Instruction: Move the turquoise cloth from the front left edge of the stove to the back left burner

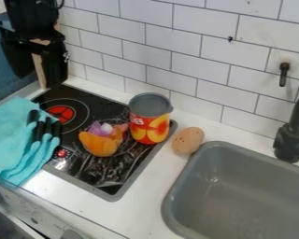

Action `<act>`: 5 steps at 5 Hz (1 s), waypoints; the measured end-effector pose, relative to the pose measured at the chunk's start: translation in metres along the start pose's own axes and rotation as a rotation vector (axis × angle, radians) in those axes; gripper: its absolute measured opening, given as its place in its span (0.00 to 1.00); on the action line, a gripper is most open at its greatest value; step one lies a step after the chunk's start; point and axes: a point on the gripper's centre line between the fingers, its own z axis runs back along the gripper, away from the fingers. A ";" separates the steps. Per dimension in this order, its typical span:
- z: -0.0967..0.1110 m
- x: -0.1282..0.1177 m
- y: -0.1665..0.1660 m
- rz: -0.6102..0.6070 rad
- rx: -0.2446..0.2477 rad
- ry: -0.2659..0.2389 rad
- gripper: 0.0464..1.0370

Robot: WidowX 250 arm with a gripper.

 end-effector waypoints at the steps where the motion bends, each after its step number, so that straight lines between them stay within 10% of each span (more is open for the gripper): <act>1: -0.007 -0.002 0.000 -0.003 -0.009 0.026 0.97; 5: -0.067 -0.040 0.047 -0.134 -0.026 0.251 0.97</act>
